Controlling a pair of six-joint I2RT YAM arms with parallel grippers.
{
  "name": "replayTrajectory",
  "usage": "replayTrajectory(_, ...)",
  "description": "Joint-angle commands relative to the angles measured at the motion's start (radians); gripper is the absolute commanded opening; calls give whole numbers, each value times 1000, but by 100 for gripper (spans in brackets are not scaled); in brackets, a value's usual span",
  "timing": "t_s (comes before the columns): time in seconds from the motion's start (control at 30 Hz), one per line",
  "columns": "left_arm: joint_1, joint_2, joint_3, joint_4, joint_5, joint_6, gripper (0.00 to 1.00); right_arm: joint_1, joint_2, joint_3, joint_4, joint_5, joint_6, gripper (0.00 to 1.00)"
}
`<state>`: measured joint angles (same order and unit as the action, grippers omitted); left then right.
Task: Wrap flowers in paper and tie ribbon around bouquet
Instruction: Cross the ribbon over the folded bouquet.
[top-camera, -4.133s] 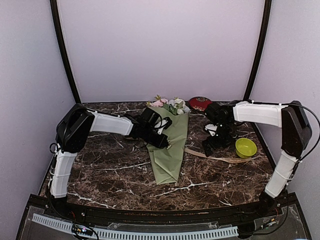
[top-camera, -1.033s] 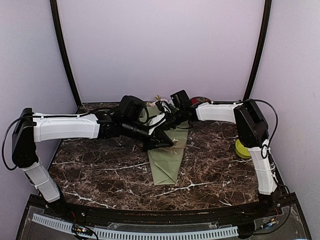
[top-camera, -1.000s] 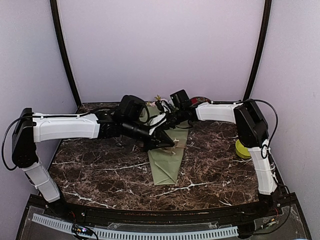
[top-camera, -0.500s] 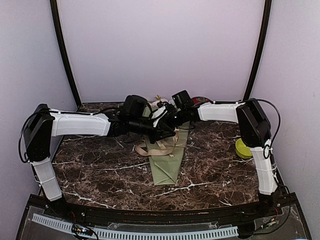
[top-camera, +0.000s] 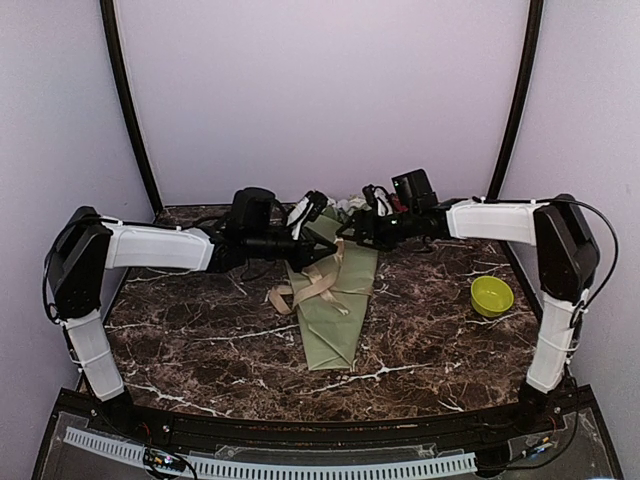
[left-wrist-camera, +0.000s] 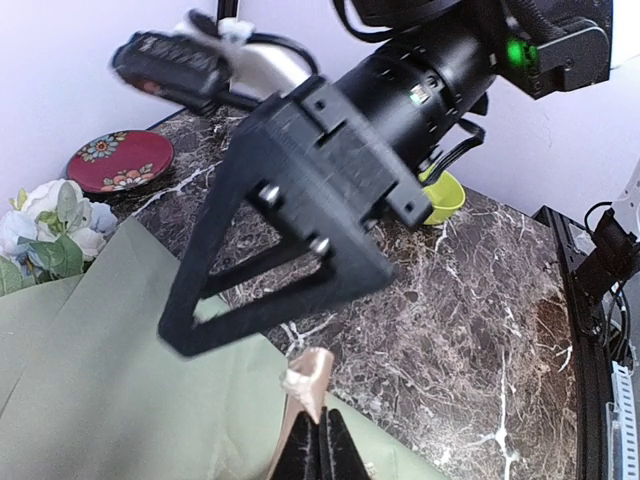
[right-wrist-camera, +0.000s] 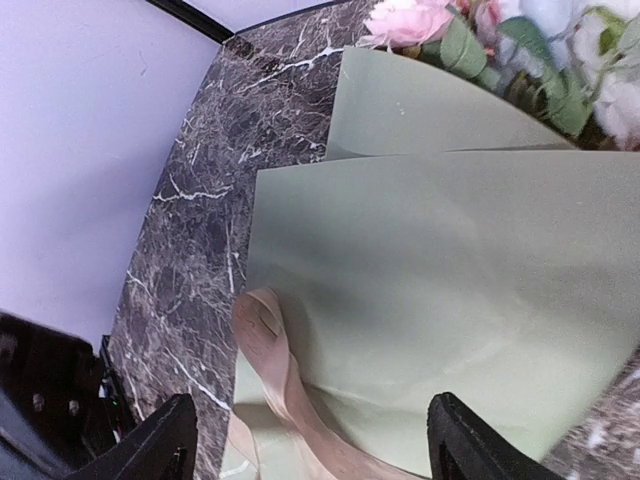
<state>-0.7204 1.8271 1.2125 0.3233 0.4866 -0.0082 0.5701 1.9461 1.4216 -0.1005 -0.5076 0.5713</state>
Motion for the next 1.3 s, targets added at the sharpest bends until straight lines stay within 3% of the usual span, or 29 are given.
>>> replayTrajectory(0.0,12,-6,-9,38,-11,-18,0,-15,-129,-126,86,89,-94,83)
replayTrajectory(0.23,22,6,-3,27,-27,-24,0,1,-262,-403,390,-76,-127,82)
replayTrajectory(0.5,22,17,12,19,-8,-33,0,89,-139,-290,359,-10,-168,73)
replayTrajectory(0.63,22,17,9,12,5,-33,0,90,-81,-228,335,37,-146,54)
replayTrajectory(0.73,22,17,7,11,9,-35,0,90,-71,-220,327,71,-137,31)
replayTrajectory(0.83,22,19,10,3,5,-31,0,90,-85,-231,320,120,-129,0)
replayTrajectory(0.9,25,21,17,-20,-13,-18,0,89,-92,-237,298,155,-133,0)
replayTrajectory(0.93,28,22,26,-45,-30,-11,10,88,-93,-239,288,160,-138,0)
replayTrajectory(0.97,35,24,38,-90,-46,-3,26,88,-94,-241,279,161,-142,0)
replayTrajectory(1.03,65,34,74,-182,-67,17,43,88,-96,-249,266,149,-146,0)
replayTrajectory(1.27,147,133,288,-581,-127,174,61,89,-101,-288,265,133,-138,0)
